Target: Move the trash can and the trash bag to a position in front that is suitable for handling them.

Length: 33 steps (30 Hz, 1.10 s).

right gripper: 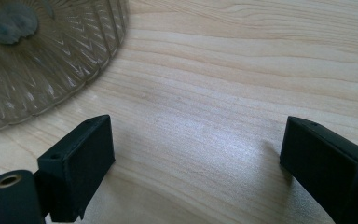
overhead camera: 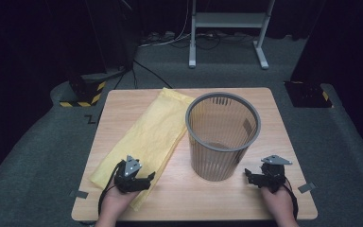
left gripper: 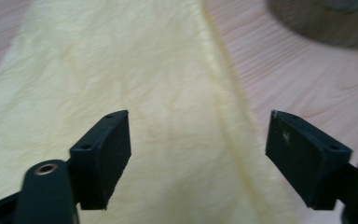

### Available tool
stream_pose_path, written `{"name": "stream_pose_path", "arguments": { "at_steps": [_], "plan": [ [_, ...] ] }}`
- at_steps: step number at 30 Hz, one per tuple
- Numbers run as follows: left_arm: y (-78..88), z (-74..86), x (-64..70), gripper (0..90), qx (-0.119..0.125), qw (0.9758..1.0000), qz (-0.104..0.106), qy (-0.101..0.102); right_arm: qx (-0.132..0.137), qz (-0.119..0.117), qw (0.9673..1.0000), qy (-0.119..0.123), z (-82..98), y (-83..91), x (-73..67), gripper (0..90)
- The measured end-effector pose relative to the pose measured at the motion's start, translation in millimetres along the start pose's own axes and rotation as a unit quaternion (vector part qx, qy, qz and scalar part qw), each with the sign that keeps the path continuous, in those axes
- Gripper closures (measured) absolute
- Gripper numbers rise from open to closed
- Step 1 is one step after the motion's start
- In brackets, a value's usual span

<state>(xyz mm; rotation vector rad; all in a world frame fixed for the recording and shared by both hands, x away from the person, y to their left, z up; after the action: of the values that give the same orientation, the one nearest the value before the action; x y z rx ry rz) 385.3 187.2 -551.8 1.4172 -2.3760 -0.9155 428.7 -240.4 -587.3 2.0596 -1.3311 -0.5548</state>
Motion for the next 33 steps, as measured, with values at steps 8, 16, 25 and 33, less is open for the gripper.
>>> {"name": "stream_pose_path", "arguments": {
  "at_steps": [8,16,25,33],
  "plan": [
    [-7.9,8.8,-7.1,35.2,0.005,1.0,-0.004,0.001,0.001,0.001,1.0,0.0,-0.8,-0.8,0.3,9.3],
    [-27.3,17.9,0.4,42.6,-0.009,0.9998,0.014,0.014,0.0,-0.002,1.0,0.0,-0.8,-0.9,0.0,9.3],
    [-30.3,18.2,10.8,40.4,-0.024,0.9987,0.03,0.034,0.001,-0.002,1.0,0.002,-1.0,-1.1,0.4,9.3],
    [-29.3,19.2,8.5,40.6,-0.025,0.9985,0.014,0.046,0.001,-0.002,1.0,0.002,-1.0,-1.1,0.3,9.3]
  ]
}}
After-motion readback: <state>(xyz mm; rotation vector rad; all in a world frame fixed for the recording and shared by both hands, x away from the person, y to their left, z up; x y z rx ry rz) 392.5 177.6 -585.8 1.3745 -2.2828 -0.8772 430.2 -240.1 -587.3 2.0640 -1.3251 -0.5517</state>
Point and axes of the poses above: each handheld gripper's, and its own axes: y roughly backward along the jaws, z roughly out of its underside, x roughly to its right, the point moved 9 cm from there along -y, roughly forward along the jaws, and after that the axes turned 2 degrees about -z, right-handed, at the moved point
